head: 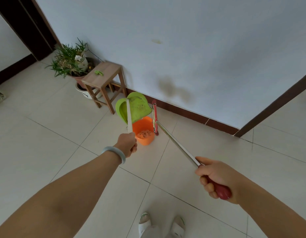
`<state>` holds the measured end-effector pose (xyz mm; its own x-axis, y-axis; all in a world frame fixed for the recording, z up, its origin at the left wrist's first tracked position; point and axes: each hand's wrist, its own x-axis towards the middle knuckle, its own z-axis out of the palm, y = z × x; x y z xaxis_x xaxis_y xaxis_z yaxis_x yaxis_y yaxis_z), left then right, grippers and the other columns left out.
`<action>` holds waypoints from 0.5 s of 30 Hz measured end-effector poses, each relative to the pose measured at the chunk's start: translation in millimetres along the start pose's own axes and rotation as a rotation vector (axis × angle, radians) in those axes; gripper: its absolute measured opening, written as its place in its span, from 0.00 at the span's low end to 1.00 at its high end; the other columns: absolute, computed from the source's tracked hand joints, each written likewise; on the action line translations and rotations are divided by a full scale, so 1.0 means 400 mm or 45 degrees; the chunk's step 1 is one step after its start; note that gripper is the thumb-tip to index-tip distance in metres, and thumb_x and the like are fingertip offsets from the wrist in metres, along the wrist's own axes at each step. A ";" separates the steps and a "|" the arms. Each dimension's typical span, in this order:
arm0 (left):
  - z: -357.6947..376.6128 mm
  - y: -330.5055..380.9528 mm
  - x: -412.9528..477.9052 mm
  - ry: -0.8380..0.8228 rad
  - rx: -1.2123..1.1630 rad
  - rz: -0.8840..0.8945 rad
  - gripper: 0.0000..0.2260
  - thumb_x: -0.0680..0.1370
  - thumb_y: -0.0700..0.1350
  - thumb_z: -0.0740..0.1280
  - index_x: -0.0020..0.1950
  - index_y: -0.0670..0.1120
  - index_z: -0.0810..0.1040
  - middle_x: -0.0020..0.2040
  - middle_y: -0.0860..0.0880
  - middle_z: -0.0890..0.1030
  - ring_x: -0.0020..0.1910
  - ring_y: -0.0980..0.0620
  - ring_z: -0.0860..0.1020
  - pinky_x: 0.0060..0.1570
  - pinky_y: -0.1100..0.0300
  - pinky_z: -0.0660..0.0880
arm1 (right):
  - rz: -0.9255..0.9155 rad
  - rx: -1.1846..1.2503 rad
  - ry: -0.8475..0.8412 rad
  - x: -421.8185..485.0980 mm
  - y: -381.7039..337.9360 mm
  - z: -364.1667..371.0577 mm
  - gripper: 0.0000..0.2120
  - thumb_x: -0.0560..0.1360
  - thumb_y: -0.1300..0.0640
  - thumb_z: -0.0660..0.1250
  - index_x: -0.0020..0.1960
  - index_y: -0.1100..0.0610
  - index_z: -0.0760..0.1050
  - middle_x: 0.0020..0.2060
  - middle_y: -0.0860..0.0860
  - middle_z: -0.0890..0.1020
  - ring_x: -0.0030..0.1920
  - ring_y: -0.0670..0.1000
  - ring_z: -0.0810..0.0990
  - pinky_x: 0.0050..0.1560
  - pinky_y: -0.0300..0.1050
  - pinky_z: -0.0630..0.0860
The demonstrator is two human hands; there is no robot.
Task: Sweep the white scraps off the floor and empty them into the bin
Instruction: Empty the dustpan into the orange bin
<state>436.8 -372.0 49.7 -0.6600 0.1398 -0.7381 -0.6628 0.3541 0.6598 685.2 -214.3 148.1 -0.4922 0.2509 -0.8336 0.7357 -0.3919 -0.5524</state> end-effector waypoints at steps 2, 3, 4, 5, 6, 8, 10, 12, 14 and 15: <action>-0.009 -0.014 -0.006 -0.021 0.042 0.007 0.07 0.80 0.41 0.57 0.44 0.40 0.69 0.30 0.48 0.67 0.25 0.53 0.64 0.20 0.66 0.61 | 0.024 0.052 -0.013 0.017 -0.009 0.012 0.25 0.77 0.65 0.61 0.71 0.48 0.67 0.27 0.53 0.73 0.21 0.46 0.67 0.19 0.36 0.65; -0.017 -0.019 -0.005 -0.011 0.044 0.019 0.07 0.80 0.41 0.57 0.44 0.40 0.70 0.29 0.48 0.67 0.25 0.53 0.63 0.20 0.65 0.61 | 0.033 0.088 -0.018 0.023 -0.012 0.014 0.25 0.76 0.65 0.61 0.70 0.49 0.68 0.27 0.52 0.73 0.20 0.46 0.67 0.19 0.36 0.64; -0.028 -0.020 -0.001 0.006 0.038 0.033 0.07 0.80 0.41 0.57 0.45 0.40 0.70 0.29 0.48 0.66 0.25 0.53 0.63 0.20 0.65 0.61 | 0.036 0.106 -0.016 0.028 -0.013 0.016 0.24 0.76 0.65 0.62 0.70 0.49 0.68 0.27 0.52 0.73 0.20 0.46 0.67 0.19 0.35 0.64; -0.037 -0.020 0.003 0.029 0.023 0.041 0.07 0.80 0.42 0.57 0.45 0.40 0.70 0.29 0.48 0.67 0.24 0.53 0.64 0.20 0.66 0.61 | 0.034 0.102 -0.010 0.029 -0.010 0.017 0.25 0.76 0.65 0.62 0.70 0.48 0.68 0.27 0.53 0.73 0.20 0.46 0.67 0.19 0.35 0.64; -0.044 -0.018 0.007 0.048 0.005 0.040 0.07 0.80 0.42 0.57 0.44 0.40 0.70 0.30 0.48 0.67 0.24 0.53 0.64 0.20 0.66 0.61 | 0.028 0.103 -0.005 0.026 -0.007 0.018 0.25 0.76 0.66 0.62 0.70 0.48 0.68 0.26 0.53 0.73 0.21 0.46 0.67 0.19 0.36 0.64; -0.047 -0.015 0.014 0.049 -0.036 0.025 0.08 0.80 0.42 0.56 0.43 0.41 0.69 0.30 0.48 0.67 0.25 0.53 0.64 0.19 0.66 0.61 | 0.007 0.149 -0.013 0.020 -0.001 0.020 0.25 0.77 0.66 0.61 0.70 0.48 0.67 0.26 0.53 0.73 0.20 0.46 0.67 0.19 0.35 0.63; -0.051 -0.018 0.012 0.023 -0.040 0.005 0.08 0.80 0.42 0.56 0.43 0.41 0.69 0.30 0.48 0.67 0.25 0.53 0.64 0.18 0.68 0.61 | 0.007 0.186 -0.034 0.022 -0.006 0.024 0.24 0.77 0.66 0.61 0.70 0.48 0.68 0.26 0.52 0.72 0.20 0.46 0.66 0.19 0.35 0.62; -0.064 -0.019 0.011 0.010 -0.032 0.001 0.07 0.80 0.42 0.57 0.44 0.41 0.69 0.30 0.48 0.67 0.24 0.54 0.63 0.17 0.69 0.60 | 0.016 0.229 -0.058 0.027 -0.019 0.028 0.23 0.78 0.66 0.60 0.69 0.49 0.69 0.26 0.52 0.71 0.20 0.45 0.66 0.18 0.35 0.62; -0.081 -0.013 0.016 0.033 -0.064 0.009 0.08 0.80 0.42 0.57 0.43 0.42 0.69 0.30 0.48 0.67 0.24 0.54 0.63 0.17 0.69 0.60 | 0.015 0.277 -0.062 0.034 -0.031 0.032 0.22 0.78 0.65 0.61 0.68 0.49 0.69 0.26 0.52 0.71 0.19 0.45 0.66 0.17 0.34 0.61; -0.084 -0.010 0.020 0.055 -0.091 0.012 0.08 0.80 0.42 0.57 0.42 0.42 0.69 0.30 0.48 0.67 0.24 0.54 0.63 0.17 0.68 0.60 | 0.010 0.275 -0.053 0.034 -0.035 0.036 0.21 0.78 0.66 0.61 0.68 0.49 0.69 0.26 0.52 0.71 0.19 0.45 0.66 0.17 0.34 0.62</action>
<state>422.4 -403.3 45.9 -0.6798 0.1024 -0.7262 -0.6791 0.2860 0.6760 661.6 -218.0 144.4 -0.5092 0.2119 -0.8341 0.6252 -0.5750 -0.5277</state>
